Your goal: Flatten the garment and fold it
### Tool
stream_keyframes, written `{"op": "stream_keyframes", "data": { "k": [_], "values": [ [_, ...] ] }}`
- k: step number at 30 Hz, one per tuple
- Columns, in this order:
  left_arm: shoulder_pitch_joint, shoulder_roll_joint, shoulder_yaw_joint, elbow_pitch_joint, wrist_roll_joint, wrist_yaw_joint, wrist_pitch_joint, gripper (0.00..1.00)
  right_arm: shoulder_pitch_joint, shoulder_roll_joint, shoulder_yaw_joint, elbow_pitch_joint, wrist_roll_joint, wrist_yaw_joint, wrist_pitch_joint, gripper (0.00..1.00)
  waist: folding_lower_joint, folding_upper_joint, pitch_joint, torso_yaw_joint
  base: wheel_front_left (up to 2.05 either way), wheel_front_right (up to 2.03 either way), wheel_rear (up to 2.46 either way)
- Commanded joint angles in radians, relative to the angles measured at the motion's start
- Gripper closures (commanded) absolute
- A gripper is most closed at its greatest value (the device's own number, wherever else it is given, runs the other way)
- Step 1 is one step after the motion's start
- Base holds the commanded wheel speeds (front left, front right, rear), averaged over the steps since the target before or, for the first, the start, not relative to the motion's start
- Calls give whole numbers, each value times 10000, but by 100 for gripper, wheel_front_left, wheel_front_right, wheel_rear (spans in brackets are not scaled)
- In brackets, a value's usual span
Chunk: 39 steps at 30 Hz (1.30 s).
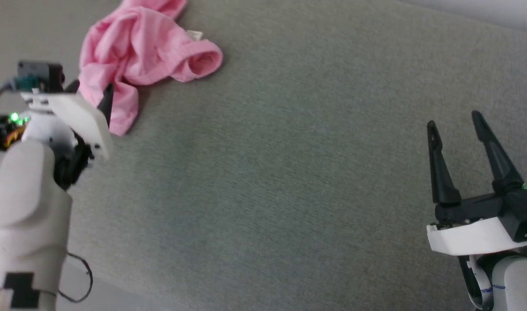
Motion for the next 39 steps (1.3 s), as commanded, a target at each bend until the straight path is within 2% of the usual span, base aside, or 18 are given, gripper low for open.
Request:
{"op": "stream_keyframes", "data": {
  "k": [1, 5, 11, 16, 17, 18, 21, 26, 28, 32, 39],
  "values": [
    [-582, 179, -290, 345, -395, -60, 301, 0, -187, -58, 39, -265, -88, -21, 106, 0, -3, 0, 1171, -914, 0, 0, 0],
    [-1558, 769, -941, 1036, -1410, -64, 1065, 0, -356, -123, 35, -666, -96, -21, 270, 0, -3, 0, 1645, -1279, 0, 0, 0],
    [-2557, 1487, -1424, 1846, -3123, -65, 2469, 0, -510, -107, -58, -1018, -46, -21, 303, 0, -3, 0, 2201, -1769, 0, 0, 0],
    [-2844, 1802, -1996, 2457, -3997, -66, 3661, 0, -498, -63, -154, -1010, -1, -21, 179, 0, -3, 0, 2332, -1956, 0, 0, 0],
    [-2825, 1806, -2098, 2538, -4177, -66, 3847, 58, -503, -56, -167, -975, 7, -21, 153, 0, -3, 0, 2320, -1971, 0, 0, 0],
    [-2800, 1800, -2189, 2573, -4368, -66, 3973, 100, -509, -50, -178, -929, 12, -21, 125, 0, -3, 0, 2291, -1979, 0, 0, 0],
    [-2660, 1820, -2413, 2516, -4895, -66, 3983, 100, -533, -25, -191, -763, 21, -21, 50, 0, -3, 0, 2094, -1962, 0, 0, 0],
    [-2491, 2260, -2549, 2365, -5345, -66, 2845, 100, -555, 8, -157, -356, 76, -21, -124, 0, -3, 0, 1414, -1928, 0, 0, 0],
    [-2549, 2522, -2468, 2358, -5350, -66, 1965, 100, -522, 19, -150, -144, 119, -21, -207, 0, -3, 0, 1028, -1926, 0, 0, 0],
    [-2745, 3040, -2510, 2578, -4613, -66, -310, 100, -426, 34, 9, 329, 187, -21, -362, 0, -3, 0, 143, -1997, 0, 0, 0],
    [-3137, 3376, -3011, 2079, -4007, -67, -2842, 100, -144, 44, -100, 1003, 587, -21, -584, 0, -3, 0, -1406, -2236, 0, 0, 0]
  ]
}}
